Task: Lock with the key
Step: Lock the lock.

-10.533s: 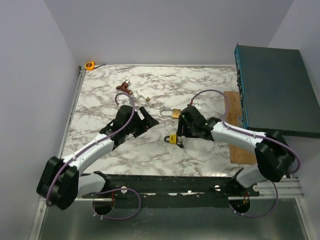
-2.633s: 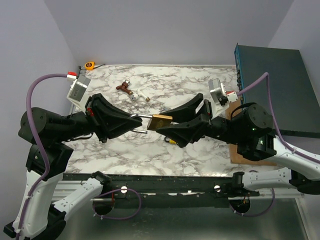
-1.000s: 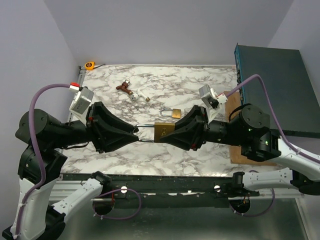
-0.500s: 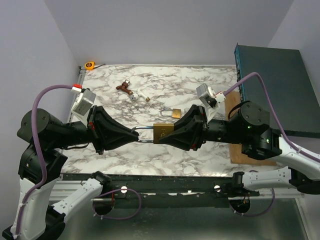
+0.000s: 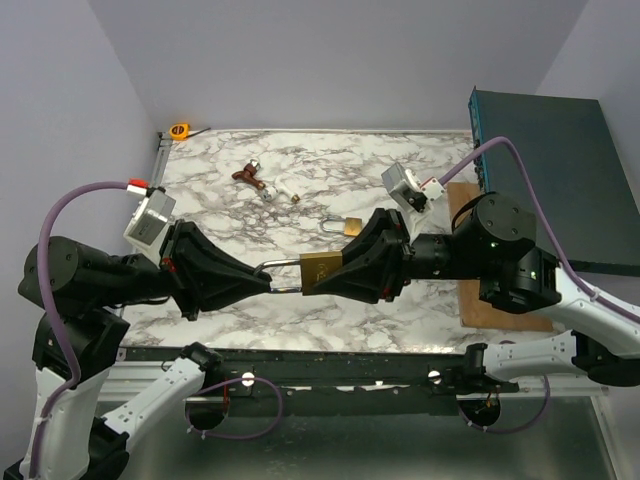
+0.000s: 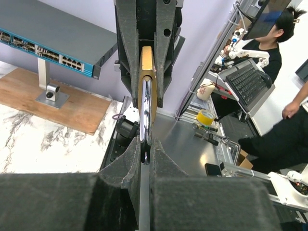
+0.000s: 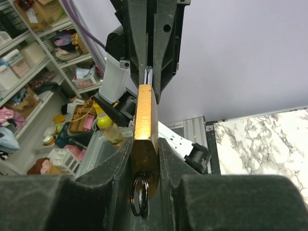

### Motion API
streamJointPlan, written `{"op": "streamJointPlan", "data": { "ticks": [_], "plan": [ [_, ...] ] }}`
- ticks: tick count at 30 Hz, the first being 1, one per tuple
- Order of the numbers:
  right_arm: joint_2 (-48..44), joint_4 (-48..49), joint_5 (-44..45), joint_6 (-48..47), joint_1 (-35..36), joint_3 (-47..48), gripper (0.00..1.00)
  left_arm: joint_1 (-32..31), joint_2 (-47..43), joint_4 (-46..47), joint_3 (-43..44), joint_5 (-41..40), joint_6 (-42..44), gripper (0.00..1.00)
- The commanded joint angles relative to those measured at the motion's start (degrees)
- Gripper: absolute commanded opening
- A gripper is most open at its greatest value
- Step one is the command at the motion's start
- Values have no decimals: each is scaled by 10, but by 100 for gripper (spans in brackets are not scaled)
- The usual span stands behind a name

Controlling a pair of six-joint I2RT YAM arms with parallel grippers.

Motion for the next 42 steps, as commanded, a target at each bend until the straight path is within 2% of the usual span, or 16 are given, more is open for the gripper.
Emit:
{"op": "streamJointPlan", "data": {
  "ticks": [1, 9, 14, 23, 42],
  "plan": [
    [30, 52, -72, 22, 5, 26, 1, -2, 4, 39, -20, -2, -24, 0],
    [53, 68, -84, 36, 5, 23, 1, -4, 0, 47, -25, -27, -28, 0],
    [72, 42, -59, 19, 5, 42, 1, -11, 0, 81, -47, -36, -56, 0],
    [110, 26, -50, 5, 5, 57, 1, -29, 12, 77, -74, -69, -51, 0],
    [124, -12, 0, -19, 20, 29, 1, -102, 54, 72, -86, -147, -37, 0]
  ]
}}
